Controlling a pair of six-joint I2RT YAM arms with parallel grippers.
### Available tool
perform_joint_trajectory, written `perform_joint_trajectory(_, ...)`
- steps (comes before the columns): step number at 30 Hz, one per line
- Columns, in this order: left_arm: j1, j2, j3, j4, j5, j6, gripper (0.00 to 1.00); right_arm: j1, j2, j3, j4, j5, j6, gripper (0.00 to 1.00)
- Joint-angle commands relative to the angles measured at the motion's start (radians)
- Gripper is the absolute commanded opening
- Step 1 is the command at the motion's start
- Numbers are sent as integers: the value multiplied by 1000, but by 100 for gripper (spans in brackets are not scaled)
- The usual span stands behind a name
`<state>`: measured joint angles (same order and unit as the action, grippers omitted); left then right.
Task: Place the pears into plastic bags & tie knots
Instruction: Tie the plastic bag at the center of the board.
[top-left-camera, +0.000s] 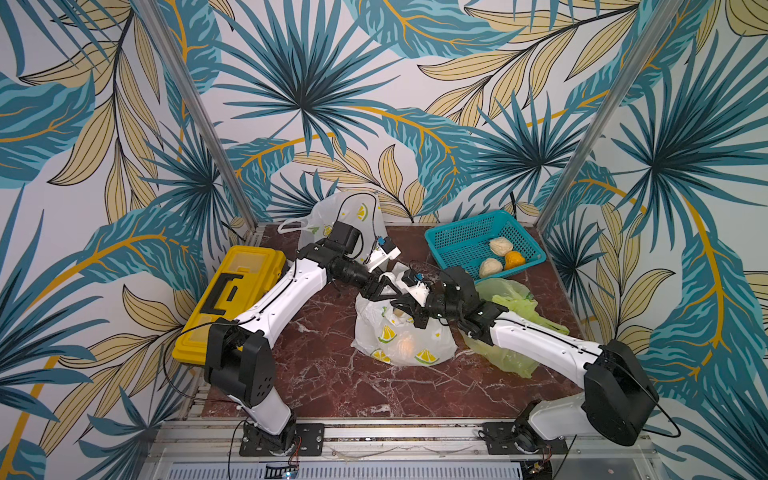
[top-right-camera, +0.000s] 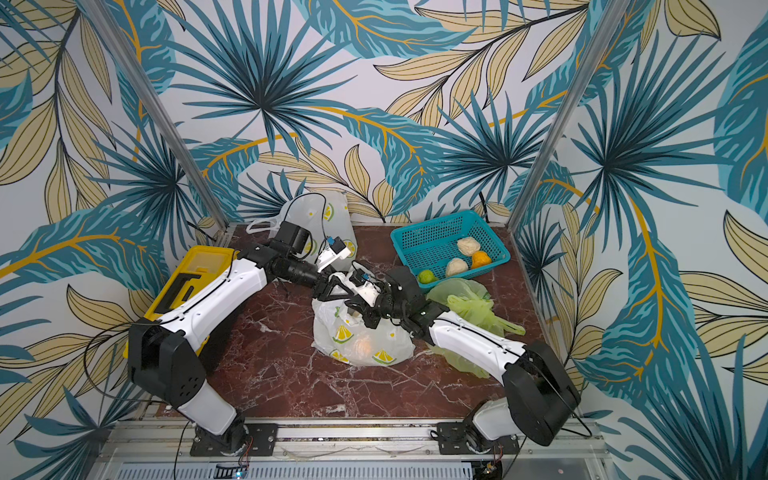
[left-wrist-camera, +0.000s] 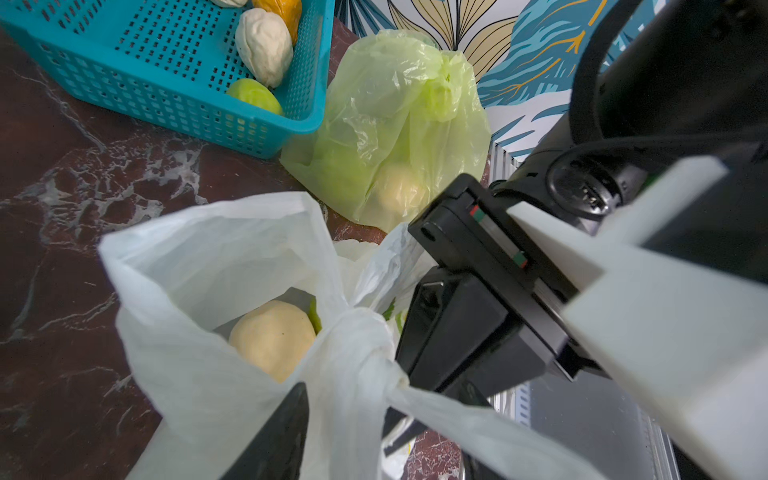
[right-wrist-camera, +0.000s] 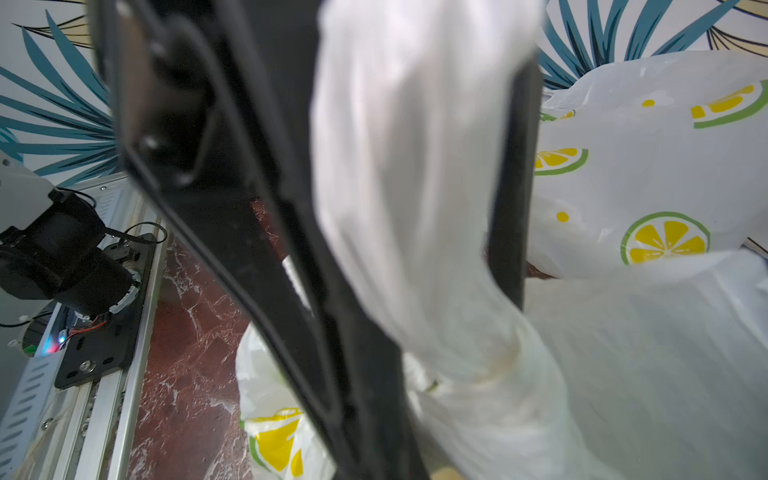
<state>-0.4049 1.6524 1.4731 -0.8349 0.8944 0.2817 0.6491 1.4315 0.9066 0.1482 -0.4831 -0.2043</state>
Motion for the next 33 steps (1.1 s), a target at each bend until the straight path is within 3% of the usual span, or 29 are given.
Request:
perform_joint_trajectory(1,-3,-1,-4,-12,-50,29,58,-3,15,20,-44,-26,-18,0)
perform_joint_trajectory(5,-4,19,41,-11,-49,-5,56,-2,34,32,-81,-57,-51,0)
perform_joint_trajectory(9,-18,73,121,-10,-15,-47,48,-2,34,34,-91,-42,-61,0)
perform_joint_trajectory(14,-36,80,94,-11,2,-33,34,-4,17,31,-85,-12,-46,0)
perform_joint_trajectory(19,-26,50,43,-12,-5,-12,37,-16,17,29,-87,-18,-45,0)
perform_joint_trajectory(21,-24,48,32,-12,-9,-4,28,-17,14,29,-80,-21,-38,0)
perform_joint_trajectory(24,-22,50,40,-12,-28,0,2,-19,8,26,-77,-26,-25,0)
perform_joint_trajectory(26,-16,45,60,-10,-63,-10,0,-20,-6,25,-101,-29,-26,0)
perform_joint_trajectory(31,-2,0,65,41,-96,-21,0,-35,-107,13,-240,-14,-72,24)
perform_joint_trajectory(33,-4,-22,45,79,-76,-28,0,-55,-172,12,-265,-30,-52,38)
